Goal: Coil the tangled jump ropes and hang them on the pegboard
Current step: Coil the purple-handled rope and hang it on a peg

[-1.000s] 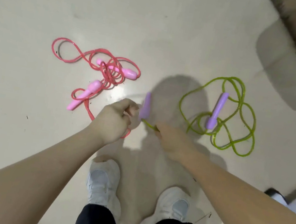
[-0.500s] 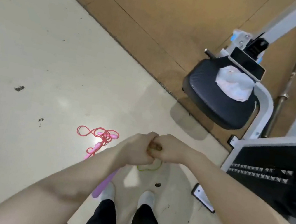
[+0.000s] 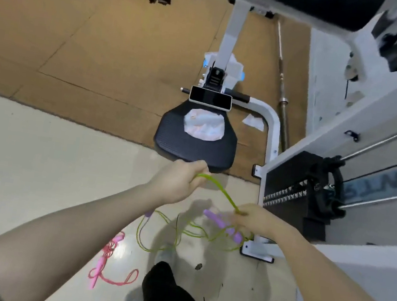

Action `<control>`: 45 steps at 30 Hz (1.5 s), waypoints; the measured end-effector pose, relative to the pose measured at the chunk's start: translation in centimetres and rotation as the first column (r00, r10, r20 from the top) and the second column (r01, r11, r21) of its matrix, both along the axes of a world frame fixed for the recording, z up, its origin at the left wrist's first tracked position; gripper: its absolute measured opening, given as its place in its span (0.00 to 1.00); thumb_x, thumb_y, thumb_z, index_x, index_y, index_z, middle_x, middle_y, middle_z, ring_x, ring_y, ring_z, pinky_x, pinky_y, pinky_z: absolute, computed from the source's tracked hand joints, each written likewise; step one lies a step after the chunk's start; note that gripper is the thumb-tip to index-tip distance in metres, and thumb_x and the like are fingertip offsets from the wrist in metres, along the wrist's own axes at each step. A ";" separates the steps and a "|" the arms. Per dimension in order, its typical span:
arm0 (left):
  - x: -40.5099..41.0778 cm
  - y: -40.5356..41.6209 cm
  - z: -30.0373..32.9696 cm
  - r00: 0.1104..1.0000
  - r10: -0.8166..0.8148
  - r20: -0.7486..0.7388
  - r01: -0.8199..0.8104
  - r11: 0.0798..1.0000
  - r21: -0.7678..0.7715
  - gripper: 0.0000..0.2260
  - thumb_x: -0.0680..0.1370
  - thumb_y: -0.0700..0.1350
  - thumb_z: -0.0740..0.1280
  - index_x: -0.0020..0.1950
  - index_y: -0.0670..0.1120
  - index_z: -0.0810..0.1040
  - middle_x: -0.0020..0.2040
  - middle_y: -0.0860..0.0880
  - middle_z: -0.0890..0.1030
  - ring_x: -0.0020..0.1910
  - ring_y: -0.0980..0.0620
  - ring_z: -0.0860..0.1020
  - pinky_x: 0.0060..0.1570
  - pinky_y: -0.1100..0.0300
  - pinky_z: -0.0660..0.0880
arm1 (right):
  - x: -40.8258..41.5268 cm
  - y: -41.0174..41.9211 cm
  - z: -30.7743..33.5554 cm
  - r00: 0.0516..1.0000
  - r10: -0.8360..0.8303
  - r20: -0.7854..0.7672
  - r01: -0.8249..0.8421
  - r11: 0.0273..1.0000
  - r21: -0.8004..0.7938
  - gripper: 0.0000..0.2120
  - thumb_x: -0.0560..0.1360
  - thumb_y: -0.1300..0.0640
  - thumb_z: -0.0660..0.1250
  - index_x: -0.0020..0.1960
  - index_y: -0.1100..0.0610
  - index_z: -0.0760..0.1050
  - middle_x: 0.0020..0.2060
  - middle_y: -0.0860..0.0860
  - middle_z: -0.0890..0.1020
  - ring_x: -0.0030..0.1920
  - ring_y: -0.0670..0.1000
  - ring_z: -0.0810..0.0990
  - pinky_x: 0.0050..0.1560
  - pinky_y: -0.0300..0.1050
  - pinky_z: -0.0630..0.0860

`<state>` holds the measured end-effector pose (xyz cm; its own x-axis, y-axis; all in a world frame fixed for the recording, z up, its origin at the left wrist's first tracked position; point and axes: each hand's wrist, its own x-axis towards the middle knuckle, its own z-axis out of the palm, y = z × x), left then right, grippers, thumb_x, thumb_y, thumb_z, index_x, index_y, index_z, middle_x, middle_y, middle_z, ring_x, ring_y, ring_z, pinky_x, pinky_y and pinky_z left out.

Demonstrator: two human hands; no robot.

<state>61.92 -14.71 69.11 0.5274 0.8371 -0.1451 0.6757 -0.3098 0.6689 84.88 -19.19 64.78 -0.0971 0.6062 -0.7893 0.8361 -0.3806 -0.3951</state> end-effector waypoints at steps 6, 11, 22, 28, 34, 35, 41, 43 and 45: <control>3.1 5.0 2.9 0.968 -0.058 0.245 0.111 0.971 -0.210 0.12 0.80 0.40 0.56 0.38 0.45 0.74 0.27 0.57 0.70 0.27 0.61 0.68 0.31 0.69 0.64 | 1.0 1.9 2.5 0.933 -0.318 -0.168 0.327 0.945 0.031 0.24 0.76 0.42 0.61 0.42 0.64 0.77 0.38 0.57 0.81 0.40 0.50 0.76 0.48 0.41 0.72; 6.0 7.2 3.7 0.941 0.023 0.337 0.161 0.847 -0.507 0.17 0.82 0.48 0.54 0.41 0.44 0.77 0.21 0.55 0.64 0.20 0.59 0.61 0.23 0.69 0.60 | -1.0 3.0 4.6 0.657 -0.674 -0.337 0.699 0.712 -0.062 0.23 0.80 0.40 0.47 0.39 0.57 0.66 0.22 0.49 0.68 0.21 0.48 0.69 0.30 0.42 0.66; 4.6 16.0 5.4 0.741 -0.633 0.222 0.636 0.557 -0.533 0.10 0.78 0.47 0.65 0.59 0.51 0.78 0.32 0.50 0.81 0.29 0.57 0.78 0.24 0.73 0.64 | -6.2 6.5 11.3 -0.680 -0.104 -0.726 0.713 0.136 -0.688 0.15 0.56 0.71 0.77 0.39 0.63 0.76 0.24 0.51 0.66 0.23 0.43 0.54 0.14 0.35 0.59; -1.0 17.7 3.4 0.396 -0.859 0.324 0.883 0.259 -0.393 0.21 0.70 0.43 0.72 0.59 0.61 0.74 0.56 0.55 0.79 0.55 0.61 0.75 0.57 0.64 0.71 | -15.8 7.1 12.5 -0.786 0.300 -0.540 0.579 0.053 -0.814 0.09 0.68 0.76 0.65 0.49 0.74 0.75 0.27 0.62 0.71 0.23 0.49 0.58 0.19 0.40 0.59; -5.1 17.1 3.7 0.427 -0.861 0.278 0.839 0.261 -0.478 0.11 0.68 0.59 0.66 0.29 0.56 0.77 0.30 0.54 0.67 0.25 0.58 0.67 0.27 0.65 0.63 | -21.7 6.8 14.1 -0.553 0.018 -0.833 0.669 -0.586 -0.457 0.16 0.81 0.51 0.53 0.51 0.62 0.73 0.25 0.50 0.73 0.22 0.46 0.70 0.27 0.36 0.72; -5.3 17.1 3.7 0.423 -0.856 0.299 0.840 0.246 -0.484 0.09 0.70 0.58 0.65 0.33 0.56 0.79 0.30 0.54 0.67 0.23 0.59 0.67 0.26 0.66 0.63 | -22.6 6.4 13.4 -0.495 -0.161 -0.854 0.690 -0.670 -0.273 0.19 0.81 0.47 0.51 0.50 0.59 0.75 0.27 0.48 0.74 0.26 0.46 0.72 0.32 0.37 0.72; -7.3 15.6 4.4 0.495 -0.785 0.373 0.749 0.168 -0.641 0.10 0.82 0.45 0.57 0.48 0.45 0.77 0.32 0.50 0.64 0.17 0.61 0.57 0.20 0.67 0.53 | -29.3 3.2 9.6 -0.484 -0.441 -0.756 0.682 -0.731 -0.010 0.29 0.79 0.37 0.46 0.53 0.56 0.78 0.51 0.51 0.82 0.47 0.51 0.79 0.52 0.50 0.74; -8.2 14.8 5.3 0.470 -0.777 0.420 0.742 0.090 -0.664 0.11 0.82 0.43 0.55 0.47 0.43 0.76 0.29 0.50 0.68 0.17 0.62 0.60 0.19 0.68 0.55 | -31.6 2.2 9.3 -0.525 -0.287 -0.802 0.747 -0.606 -0.272 0.32 0.78 0.35 0.43 0.59 0.56 0.74 0.49 0.52 0.83 0.38 0.53 0.81 0.44 0.51 0.79; -8.6 14.1 5.8 0.377 -0.843 0.383 0.793 0.080 -0.604 0.12 0.82 0.43 0.57 0.46 0.40 0.77 0.30 0.52 0.75 0.22 0.59 0.68 0.24 0.68 0.61 | -33.4 1.4 9.5 -0.499 -0.310 -0.809 0.794 -0.537 -0.284 0.23 0.80 0.42 0.48 0.62 0.55 0.71 0.46 0.51 0.82 0.35 0.53 0.80 0.40 0.47 0.78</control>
